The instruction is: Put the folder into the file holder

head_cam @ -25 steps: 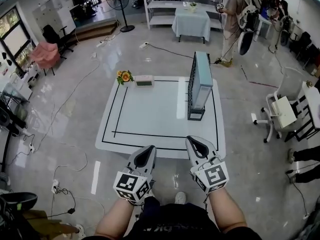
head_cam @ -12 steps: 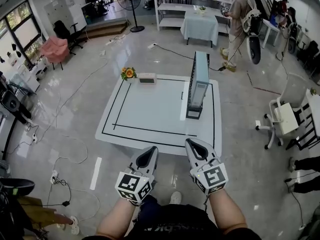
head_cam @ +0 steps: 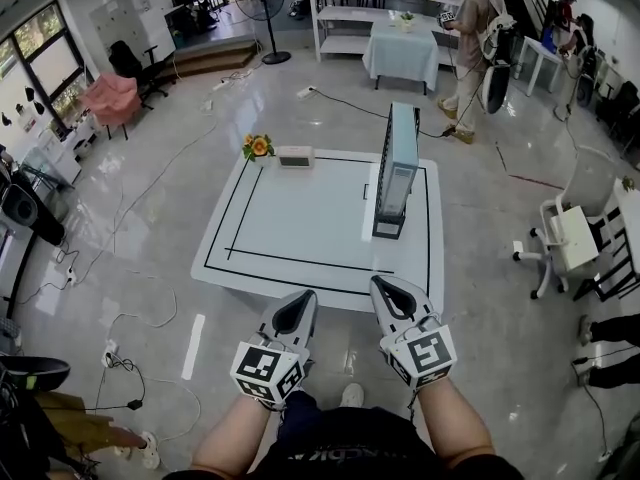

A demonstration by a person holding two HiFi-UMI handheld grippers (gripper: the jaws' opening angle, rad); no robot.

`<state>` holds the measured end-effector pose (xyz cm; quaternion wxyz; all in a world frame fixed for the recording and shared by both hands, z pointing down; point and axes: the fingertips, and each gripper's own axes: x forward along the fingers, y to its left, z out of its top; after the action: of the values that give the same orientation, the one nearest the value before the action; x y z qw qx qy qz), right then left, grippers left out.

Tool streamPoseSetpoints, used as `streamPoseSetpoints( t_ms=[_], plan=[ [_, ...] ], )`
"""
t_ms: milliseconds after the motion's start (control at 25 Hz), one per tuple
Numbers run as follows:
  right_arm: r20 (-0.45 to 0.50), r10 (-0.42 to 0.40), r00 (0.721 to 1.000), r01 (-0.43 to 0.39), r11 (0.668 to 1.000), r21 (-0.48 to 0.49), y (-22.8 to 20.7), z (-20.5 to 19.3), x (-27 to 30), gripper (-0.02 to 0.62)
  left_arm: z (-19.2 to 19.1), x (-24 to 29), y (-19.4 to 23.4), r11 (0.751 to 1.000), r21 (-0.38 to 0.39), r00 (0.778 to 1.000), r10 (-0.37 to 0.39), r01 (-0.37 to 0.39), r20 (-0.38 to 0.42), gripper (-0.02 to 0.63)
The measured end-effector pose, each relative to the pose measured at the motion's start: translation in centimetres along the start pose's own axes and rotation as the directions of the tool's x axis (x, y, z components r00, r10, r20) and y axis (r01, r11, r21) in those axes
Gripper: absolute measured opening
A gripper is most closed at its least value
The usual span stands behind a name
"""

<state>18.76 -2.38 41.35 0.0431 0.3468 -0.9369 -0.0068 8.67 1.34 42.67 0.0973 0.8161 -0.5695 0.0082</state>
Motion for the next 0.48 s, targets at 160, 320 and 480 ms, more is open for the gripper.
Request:
streamPoseSetpoints(
  t_ms=[160,320,480],
  plan=[
    [0.001,-0.002,1.000,0.002,1.000,0.009,-0.2,-0.2,0.1,0.000,-0.4,0.6,-0.1,1.000,-0.004,1.000,0.001,-0.001,-0.013,0.003],
    [-0.006,-0.013,1.000,0.013,0.999,0.031,-0.6,-1.1,-0.1,0.000,-1.0,1.5,-0.3,1.000,-0.009,1.000,-0.012,0.012,-0.026,0.003],
    [-0.013,-0.027,1.000,0.028,0.999,0.039,-1.5,-1.4,-0.5,0.000,-1.4,2.4,-0.7,1.000,-0.021,0.999,-0.019,0.018,-0.030,0.003]
  ],
)
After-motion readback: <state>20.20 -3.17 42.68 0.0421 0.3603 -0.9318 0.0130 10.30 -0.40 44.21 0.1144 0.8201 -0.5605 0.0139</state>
